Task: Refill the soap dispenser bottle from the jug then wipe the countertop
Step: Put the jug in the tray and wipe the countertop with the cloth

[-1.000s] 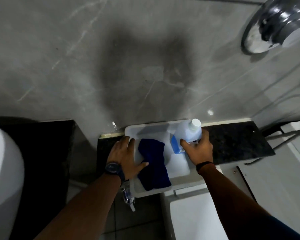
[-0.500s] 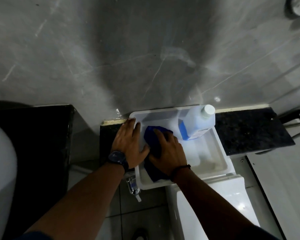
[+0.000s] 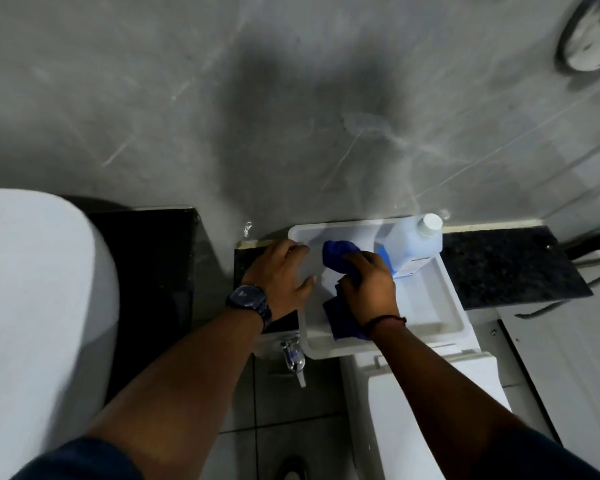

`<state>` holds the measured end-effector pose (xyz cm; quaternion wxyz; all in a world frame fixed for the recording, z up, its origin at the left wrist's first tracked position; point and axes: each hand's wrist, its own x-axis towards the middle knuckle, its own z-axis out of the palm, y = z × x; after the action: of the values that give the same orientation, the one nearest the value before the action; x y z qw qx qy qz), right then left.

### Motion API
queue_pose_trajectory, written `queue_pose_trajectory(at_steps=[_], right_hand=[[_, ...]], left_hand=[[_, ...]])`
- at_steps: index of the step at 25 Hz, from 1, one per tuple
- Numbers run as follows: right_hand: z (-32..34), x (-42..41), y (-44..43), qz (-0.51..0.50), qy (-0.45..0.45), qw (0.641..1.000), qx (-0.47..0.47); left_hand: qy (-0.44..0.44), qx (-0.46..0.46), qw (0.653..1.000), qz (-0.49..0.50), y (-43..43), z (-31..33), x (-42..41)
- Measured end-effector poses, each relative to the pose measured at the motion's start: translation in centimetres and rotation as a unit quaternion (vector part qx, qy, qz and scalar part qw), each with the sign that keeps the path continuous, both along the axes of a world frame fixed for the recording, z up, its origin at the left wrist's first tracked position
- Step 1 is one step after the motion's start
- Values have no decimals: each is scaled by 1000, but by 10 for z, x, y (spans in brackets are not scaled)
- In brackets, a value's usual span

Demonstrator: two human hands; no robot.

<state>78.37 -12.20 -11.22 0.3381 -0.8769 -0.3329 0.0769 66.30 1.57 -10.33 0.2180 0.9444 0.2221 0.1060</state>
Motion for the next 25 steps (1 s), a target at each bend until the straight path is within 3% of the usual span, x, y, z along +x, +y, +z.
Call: queue_pose_trajectory(at_steps=[8,12,16,20,25], right_hand=[[147,-132,-40,-82,-68,981,161],[185,-252,-64,-139,-20,973,181],[175,-361,-73,-116,25,983,139],[148,-436,-65,-21,12,998,57],[91,-449,-54,44,9,993,-107]], left_hand=[[-97,-20,995,-20,-49,132,-136],[-175,-7,983,-52,-82,180,-261],[-157,-15,986,-46,-92,187,-374],[-118,8,993,-21,-82,156,-470],[43,-36,990,128,-52,85,-555]])
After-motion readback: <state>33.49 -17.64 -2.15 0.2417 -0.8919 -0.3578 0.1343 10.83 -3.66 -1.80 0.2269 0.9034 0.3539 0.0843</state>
